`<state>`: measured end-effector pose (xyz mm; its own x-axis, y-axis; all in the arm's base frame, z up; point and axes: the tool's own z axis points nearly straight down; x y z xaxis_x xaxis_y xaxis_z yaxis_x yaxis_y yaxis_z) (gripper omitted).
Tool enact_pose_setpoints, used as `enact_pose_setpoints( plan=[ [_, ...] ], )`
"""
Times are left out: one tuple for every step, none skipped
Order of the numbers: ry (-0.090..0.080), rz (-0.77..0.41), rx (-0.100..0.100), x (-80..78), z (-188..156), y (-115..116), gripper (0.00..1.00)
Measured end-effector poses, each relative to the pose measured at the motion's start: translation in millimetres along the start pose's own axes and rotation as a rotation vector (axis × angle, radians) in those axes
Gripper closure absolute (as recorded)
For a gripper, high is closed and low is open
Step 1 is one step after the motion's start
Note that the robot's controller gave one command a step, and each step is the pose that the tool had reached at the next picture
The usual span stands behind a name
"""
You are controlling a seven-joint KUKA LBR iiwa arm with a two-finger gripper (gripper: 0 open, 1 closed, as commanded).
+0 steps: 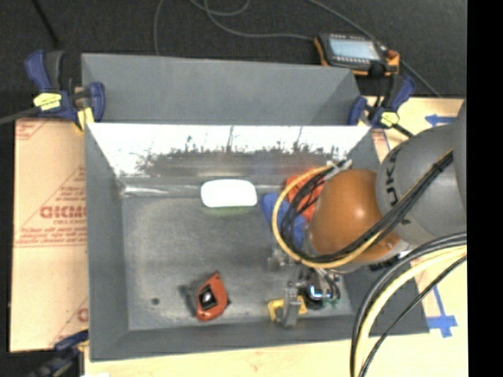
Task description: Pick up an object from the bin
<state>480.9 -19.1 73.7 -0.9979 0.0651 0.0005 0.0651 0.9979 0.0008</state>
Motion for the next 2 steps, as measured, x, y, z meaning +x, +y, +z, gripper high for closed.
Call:
enact_pose_setpoints(
  plan=[
    [0.0,0.126,0.0,-9.6,2.0,-18.5,0.0],
    [-0.003,0.053,-0.001,-9.4,2.2,-52.1,0.0]
  ],
)
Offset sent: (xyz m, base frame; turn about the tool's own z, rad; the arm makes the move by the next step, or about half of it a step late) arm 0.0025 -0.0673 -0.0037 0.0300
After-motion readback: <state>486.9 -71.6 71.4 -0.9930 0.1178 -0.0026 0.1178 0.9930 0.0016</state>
